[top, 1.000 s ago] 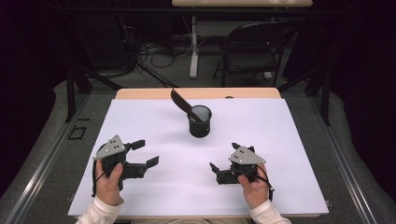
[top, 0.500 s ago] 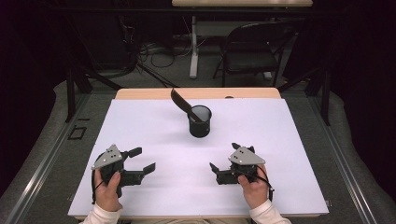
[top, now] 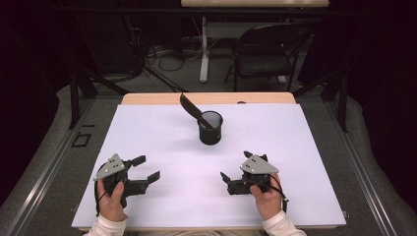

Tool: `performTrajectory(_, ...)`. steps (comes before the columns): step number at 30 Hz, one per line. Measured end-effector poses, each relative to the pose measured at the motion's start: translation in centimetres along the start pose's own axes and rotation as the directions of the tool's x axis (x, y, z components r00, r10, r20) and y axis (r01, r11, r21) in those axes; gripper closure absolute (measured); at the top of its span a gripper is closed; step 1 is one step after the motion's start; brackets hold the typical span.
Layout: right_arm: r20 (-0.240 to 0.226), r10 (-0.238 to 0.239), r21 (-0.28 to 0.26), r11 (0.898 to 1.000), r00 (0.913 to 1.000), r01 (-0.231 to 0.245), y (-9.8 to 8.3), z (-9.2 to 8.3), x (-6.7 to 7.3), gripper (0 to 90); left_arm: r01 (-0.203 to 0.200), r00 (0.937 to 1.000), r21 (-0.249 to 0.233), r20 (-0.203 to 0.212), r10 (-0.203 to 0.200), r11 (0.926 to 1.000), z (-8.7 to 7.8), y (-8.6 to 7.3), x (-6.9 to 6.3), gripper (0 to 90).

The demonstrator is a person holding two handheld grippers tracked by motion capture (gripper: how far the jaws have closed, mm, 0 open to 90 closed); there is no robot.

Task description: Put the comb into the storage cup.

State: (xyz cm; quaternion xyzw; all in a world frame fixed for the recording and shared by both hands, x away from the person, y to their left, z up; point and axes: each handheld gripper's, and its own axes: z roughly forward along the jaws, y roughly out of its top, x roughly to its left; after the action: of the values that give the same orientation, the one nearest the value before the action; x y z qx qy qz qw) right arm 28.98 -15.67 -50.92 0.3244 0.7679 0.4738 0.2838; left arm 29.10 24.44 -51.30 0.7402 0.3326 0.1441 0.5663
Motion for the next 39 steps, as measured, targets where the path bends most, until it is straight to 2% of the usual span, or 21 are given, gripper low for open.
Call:
performTrajectory(20, 0.001, 0.002, 0.004, 1.0, 1.0, -0.002, -0.2, 0.2, 0.0, 1.0, -0.009, 0.9999, 0.031, -0.01, 0.009, 0.9995, 0.5, -0.9, 0.9, 15.7)
performTrajectory(25, 0.002, 0.002, 0.006, 1.0, 1.0, -0.002, -0.2, 0.2, 0.0, 0.9, -0.012, 0.9998, 0.039, -0.018, 0.013, 0.9992, 0.6, -1.0, 0.8, 15.7)
performTrajectory(39, 0.003, 0.002, 0.009, 1.0, 1.0, -0.002, -0.3, 0.3, 0.0, 0.9, -0.028, 0.9996, 0.05, -0.002, 0.029, 0.9983, 1.0, -1.2, 0.6, 15.7)
